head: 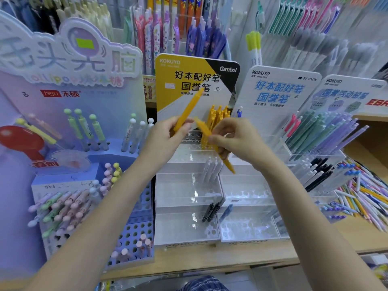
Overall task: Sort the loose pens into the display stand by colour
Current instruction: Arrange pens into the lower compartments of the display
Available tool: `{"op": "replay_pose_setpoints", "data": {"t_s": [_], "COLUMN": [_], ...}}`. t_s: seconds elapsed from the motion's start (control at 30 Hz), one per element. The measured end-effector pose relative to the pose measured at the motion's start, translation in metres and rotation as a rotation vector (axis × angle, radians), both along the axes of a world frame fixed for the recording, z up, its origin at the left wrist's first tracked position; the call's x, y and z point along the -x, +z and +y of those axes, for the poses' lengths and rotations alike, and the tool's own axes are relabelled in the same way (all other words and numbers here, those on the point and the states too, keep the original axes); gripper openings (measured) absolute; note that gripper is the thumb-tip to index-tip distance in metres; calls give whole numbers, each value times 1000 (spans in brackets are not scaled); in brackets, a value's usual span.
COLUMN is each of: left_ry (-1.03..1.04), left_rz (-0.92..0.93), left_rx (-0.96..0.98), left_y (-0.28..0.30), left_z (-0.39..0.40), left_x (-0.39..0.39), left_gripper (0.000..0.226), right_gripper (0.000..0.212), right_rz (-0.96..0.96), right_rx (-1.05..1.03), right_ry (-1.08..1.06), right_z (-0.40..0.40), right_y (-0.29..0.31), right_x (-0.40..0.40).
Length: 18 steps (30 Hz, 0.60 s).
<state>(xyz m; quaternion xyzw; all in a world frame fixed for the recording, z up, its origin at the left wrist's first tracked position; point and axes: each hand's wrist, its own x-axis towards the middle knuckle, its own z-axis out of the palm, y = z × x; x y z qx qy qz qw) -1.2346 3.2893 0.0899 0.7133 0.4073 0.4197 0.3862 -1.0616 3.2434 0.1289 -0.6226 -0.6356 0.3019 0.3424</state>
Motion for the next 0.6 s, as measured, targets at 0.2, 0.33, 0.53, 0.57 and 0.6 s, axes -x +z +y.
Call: {"op": "replay_pose_setpoints", "data": {"t_s": [0.2,0.33,0.53,0.57,0.6], "left_ry": [218,214,249,251,249], "left_rz": [487,575,540,537,532], "left_rx": [-168,-216,-242,-255,-262], "left_y": [-25,-43,-45,-46,-48], "left_z": [7,13,13,12,12], "left_x": [8,7,5,5,6], "left_gripper": [28,26,27,26,26], "right_gripper": [37,9,9,9,10], "right_rz": [150,13,-388,-427,-468], "right_rx": [-207,-348,-448,-454,-465], "right_ry": [-123,-123,-125,-118,-120], "right_z": [12,29,48,50,51], "right_y": [22,25,7,2,-2], "right_x": [-5,-1,3,3,3]}}
